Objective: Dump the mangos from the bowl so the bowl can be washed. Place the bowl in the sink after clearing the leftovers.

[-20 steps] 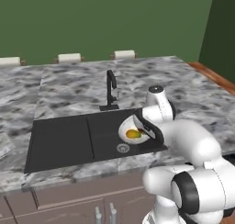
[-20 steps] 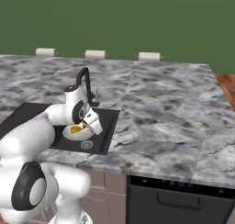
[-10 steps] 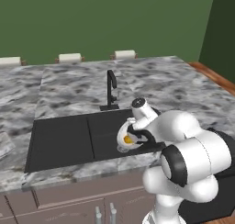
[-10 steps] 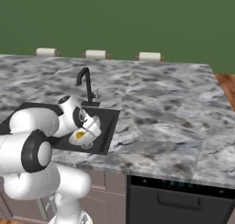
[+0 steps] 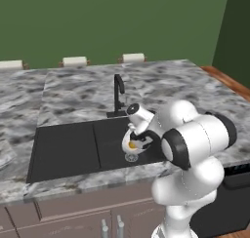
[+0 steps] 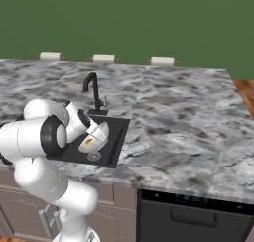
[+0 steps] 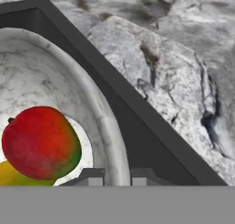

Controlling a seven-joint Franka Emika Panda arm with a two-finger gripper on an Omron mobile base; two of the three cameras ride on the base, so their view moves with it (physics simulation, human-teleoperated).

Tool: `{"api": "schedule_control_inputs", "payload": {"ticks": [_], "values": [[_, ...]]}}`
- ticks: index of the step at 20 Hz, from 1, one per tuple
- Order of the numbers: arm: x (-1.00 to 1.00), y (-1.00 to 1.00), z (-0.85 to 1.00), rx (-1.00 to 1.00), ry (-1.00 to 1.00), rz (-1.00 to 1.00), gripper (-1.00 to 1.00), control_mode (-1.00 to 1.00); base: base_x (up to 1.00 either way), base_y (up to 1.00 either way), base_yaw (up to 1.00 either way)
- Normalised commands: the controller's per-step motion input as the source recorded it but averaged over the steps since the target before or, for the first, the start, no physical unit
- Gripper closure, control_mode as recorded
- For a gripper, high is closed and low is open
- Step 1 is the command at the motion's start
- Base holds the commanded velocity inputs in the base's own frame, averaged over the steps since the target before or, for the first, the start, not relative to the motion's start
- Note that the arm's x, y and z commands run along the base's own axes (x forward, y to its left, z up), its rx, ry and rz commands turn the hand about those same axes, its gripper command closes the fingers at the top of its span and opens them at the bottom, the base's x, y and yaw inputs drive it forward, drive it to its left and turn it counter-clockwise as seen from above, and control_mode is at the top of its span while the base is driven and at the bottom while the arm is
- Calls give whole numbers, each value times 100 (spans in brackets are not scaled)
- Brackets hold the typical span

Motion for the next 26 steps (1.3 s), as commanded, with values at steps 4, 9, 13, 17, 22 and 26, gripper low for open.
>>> {"api": "schedule_control_inputs", "payload": {"ticks": [4,9,13,17,22,26], "values": [[0,-1,-13,-25,5,-10,100,-100,0,0,0],[-2,5,-10,-25,2,0,100,-100,0,0,0],[0,17,0,-22,0,0,100,-100,0,0,0],[0,8,-10,-37,7,0,100,-100,0,0,0],[1,16,-2,-36,6,0,100,-100,0,0,0],[4,33,-5,-34,3,0,100,-100,0,0,0]]}}
